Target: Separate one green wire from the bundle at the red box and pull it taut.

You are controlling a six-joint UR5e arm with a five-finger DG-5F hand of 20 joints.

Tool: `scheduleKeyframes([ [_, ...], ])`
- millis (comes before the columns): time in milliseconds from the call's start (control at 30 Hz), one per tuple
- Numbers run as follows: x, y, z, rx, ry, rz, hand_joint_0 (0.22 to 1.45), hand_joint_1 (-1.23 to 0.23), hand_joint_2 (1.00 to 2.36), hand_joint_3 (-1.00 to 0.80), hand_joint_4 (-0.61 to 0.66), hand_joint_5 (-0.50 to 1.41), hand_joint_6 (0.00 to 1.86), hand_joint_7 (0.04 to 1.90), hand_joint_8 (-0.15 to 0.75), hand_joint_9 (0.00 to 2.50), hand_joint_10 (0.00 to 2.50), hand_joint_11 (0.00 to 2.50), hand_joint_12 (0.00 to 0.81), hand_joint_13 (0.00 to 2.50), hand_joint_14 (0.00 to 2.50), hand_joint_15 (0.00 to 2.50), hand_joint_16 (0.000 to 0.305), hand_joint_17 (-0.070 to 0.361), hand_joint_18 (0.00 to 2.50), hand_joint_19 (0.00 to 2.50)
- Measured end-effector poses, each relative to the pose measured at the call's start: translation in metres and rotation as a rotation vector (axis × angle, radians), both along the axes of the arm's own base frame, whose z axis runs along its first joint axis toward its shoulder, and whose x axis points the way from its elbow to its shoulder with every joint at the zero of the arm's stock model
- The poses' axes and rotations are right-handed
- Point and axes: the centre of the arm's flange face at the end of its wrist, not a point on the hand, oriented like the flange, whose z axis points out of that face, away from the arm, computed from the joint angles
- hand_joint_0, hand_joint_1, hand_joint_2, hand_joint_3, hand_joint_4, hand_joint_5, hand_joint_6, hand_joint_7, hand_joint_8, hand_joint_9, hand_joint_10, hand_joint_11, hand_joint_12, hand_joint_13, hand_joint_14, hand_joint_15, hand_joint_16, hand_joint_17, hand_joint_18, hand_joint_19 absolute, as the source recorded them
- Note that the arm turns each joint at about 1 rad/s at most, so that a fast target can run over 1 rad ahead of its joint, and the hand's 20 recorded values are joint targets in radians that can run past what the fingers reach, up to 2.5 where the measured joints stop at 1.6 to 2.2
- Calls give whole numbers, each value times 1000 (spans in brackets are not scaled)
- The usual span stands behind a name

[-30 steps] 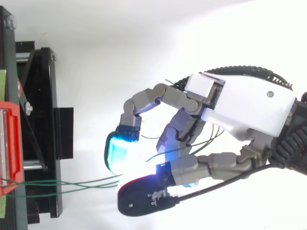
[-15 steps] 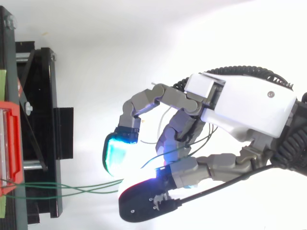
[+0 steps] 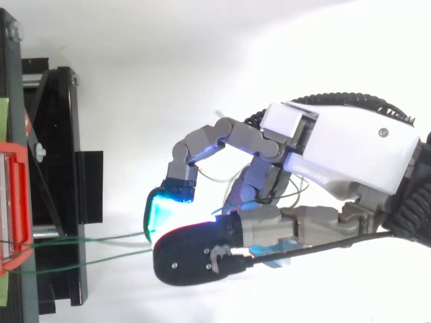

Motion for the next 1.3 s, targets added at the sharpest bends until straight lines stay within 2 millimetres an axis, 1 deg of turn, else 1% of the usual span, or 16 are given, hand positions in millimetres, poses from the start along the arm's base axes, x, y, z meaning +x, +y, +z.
scheduleKeyframes([
  [167,0,1,-1,1,-4,1,435,-524,1000,-500,103,-144,880,976,266,1585,707,1477,371,1643,11,1459,61,138,958,663],
  [267,0,1,-4,2,-5,1,439,-577,1000,-500,105,-146,878,974,258,1576,709,1466,370,1634,11,1465,61,137,952,666],
  [300,0,1,-6,2,-7,1,484,-636,1000,-500,89,-150,876,993,236,1558,660,1527,341,1600,12,1488,57,127,911,689],
  [367,1,1,-8,4,-11,2,558,-683,1000,-500,73,-153,875,1015,201,1548,592,1588,298,1572,14,1507,52,117,866,707],
  [433,1,2,-9,5,-16,2,596,-701,1005,-432,64,-153,879,1023,195,1545,578,1604,290,1567,15,1508,50,114,855,715],
  [533,1,2,-9,6,-19,2,599,-708,1009,-388,54,-153,883,1039,199,1545,581,1606,297,1563,15,1516,50,113,853,716],
  [567,1,2,-9,6,-20,1,599,-707,1009,-393,61,-153,883,1036,206,1545,585,1602,293,1562,14,1516,50,113,851,723],
  [667,2,2,-9,6,-21,1,535,-603,1000,-500,76,-153,881,1007,213,1548,606,1586,318,1570,14,1489,53,119,867,710],
  [800,2,1,-10,5,-20,0,493,-542,1000,-500,83,-151,877,994,234,1555,621,1551,345,1574,14,1457,56,127,887,694],
  [867,1,0,-9,5,-20,-2,491,-541,1000,-500,77,-151,877,986,232,1558,607,1544,338,1573,13,1455,57,127,885,694],
  [933,2,-2,-9,5,-19,-4,519,-563,1000,-500,77,-151,875,1005,211,1554,555,1574,323,1551,15,1440,54,123,865,704],
  [1033,2,-5,-9,5,-20,-8,574,-630,1007,-402,73,-149,878,1046,208,1568,147,1728,324,1480,21,1366,52,116,827,704],
  [1100,2,-7,-9,5,-22,-10,587,-644,1011,-347,62,-148,881,1049,215,1574,0,1763,320,1419,24,1318,51,115,816,707],
  [1167,2,-8,-9,3,-22,-10,589,-654,1012,-319,54,-146,882,1055,215,1527,6,1666,336,1354,26,1251,51,114,801,699],
  [1267,2,-9,-9,1,-21,-10,595,-680,1013,-267,60,-142,886,1039,259,1411,18,1276,385,1192,28,1007,54,121,802,664],
  [1300,2,-9,-9,0,-20,-9,595,-681,1013,-263,58,-141,887,1027,262,1395,18,1242,393,1163,28,967,54,121,794,663],
])
